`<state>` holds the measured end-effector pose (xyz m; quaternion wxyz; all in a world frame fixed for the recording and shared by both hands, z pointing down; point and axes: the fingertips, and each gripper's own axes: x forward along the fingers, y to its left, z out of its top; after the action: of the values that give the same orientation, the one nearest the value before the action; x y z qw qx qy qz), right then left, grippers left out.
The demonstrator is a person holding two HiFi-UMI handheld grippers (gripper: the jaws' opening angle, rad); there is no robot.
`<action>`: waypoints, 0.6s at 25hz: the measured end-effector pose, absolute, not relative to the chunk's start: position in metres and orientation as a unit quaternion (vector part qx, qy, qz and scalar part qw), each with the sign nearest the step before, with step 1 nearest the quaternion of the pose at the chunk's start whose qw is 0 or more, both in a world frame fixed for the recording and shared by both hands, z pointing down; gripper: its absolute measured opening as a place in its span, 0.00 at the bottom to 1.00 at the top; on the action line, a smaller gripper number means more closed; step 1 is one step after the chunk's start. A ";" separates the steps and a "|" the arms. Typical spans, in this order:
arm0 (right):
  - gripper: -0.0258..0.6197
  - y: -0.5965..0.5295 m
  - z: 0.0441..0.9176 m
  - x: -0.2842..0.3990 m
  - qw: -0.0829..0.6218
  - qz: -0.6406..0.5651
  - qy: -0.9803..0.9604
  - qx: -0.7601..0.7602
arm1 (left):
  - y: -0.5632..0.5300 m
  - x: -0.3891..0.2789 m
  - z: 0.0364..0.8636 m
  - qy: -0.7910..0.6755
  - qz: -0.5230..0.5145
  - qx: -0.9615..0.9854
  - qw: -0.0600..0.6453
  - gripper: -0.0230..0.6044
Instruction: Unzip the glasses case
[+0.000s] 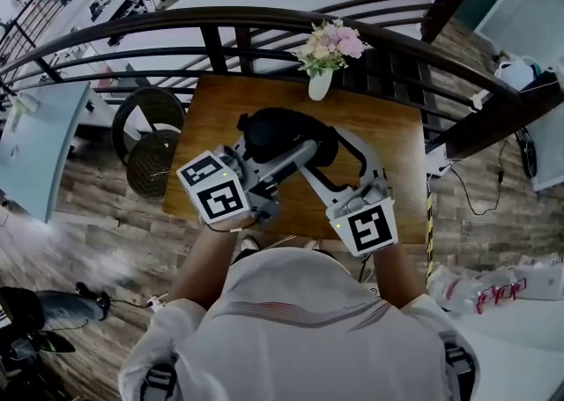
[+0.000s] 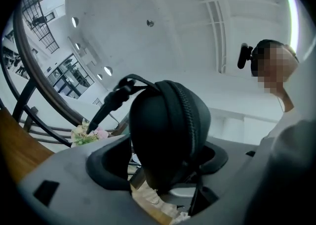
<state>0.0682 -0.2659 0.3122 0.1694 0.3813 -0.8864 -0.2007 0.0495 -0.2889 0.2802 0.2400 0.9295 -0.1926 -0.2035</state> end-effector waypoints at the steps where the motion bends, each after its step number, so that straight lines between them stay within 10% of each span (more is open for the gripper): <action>1: 0.58 -0.262 0.314 0.065 0.172 -0.202 -0.887 0.379 | -0.287 0.049 0.279 -0.192 -0.206 0.929 0.240 0.55; 15: 0.58 -0.258 0.342 0.081 0.157 -0.109 -0.904 0.382 | -0.295 0.026 0.274 -0.233 -0.222 0.920 0.222 0.49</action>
<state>0.0814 -0.2582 0.3419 0.1574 0.3817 -0.9042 -0.1088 0.0264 -0.2952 0.2739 0.2223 0.9205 -0.2329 -0.2216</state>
